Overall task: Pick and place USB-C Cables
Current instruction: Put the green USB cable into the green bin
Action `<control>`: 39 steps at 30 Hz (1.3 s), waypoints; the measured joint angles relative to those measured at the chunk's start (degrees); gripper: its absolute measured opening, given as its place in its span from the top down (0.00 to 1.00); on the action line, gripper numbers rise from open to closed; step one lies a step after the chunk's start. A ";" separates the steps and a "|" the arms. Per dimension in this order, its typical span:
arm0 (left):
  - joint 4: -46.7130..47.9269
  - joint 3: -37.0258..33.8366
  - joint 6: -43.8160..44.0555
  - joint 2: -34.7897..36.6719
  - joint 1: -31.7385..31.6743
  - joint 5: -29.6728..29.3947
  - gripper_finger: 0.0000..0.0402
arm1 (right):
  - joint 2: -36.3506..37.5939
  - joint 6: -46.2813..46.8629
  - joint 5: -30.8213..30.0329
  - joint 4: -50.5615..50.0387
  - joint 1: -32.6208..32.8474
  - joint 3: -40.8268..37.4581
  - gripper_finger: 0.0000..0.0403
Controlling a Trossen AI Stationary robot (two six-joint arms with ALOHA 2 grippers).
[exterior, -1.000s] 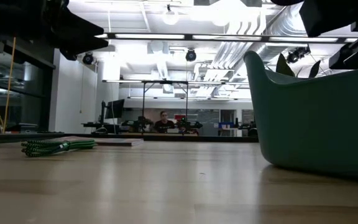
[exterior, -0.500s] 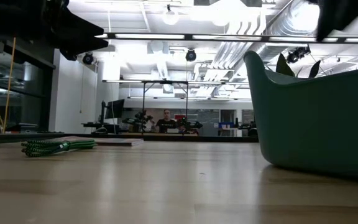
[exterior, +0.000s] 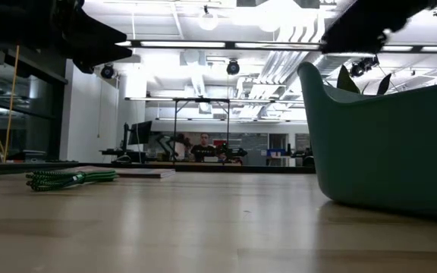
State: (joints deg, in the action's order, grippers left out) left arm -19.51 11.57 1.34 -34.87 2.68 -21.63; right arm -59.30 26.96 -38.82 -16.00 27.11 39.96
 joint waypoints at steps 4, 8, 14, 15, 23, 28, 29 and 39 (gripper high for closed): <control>-0.06 0.00 -0.52 0.00 -0.01 0.00 0.43 | 2.50 -16.85 6.21 30.75 -4.77 -10.07 0.53; -0.02 0.00 -0.48 0.00 0.00 0.00 0.43 | 1.43 -26.38 10.60 50.03 -8.28 -16.19 0.53; -0.03 0.00 -0.06 0.00 -0.01 0.00 0.43 | 0.06 -30.32 11.82 57.82 -11.34 -17.86 0.53; -0.02 0.00 -0.09 0.00 0.00 0.00 0.43 | 0.05 -29.85 11.84 57.79 -11.64 -17.86 0.53; -0.04 0.00 -3.06 0.00 0.00 0.00 0.43 | 0.03 -29.88 11.85 55.89 -12.27 -17.88 0.53; -0.03 0.00 -2.38 0.00 -0.01 0.00 0.43 | 0.03 -29.90 11.84 56.05 -12.26 -17.88 0.53; -0.04 0.00 -1.94 0.00 -0.01 0.00 0.43 | 0.03 -29.97 11.84 56.05 -12.26 -17.88 0.53; -0.04 0.00 -1.57 0.00 0.00 0.00 0.43 | 0.01 -29.99 11.84 55.99 -12.26 -17.88 0.53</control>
State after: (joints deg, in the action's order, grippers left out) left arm -19.55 11.57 -0.23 -34.87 2.68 -21.63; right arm -59.29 -3.03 -26.98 39.99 14.85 22.09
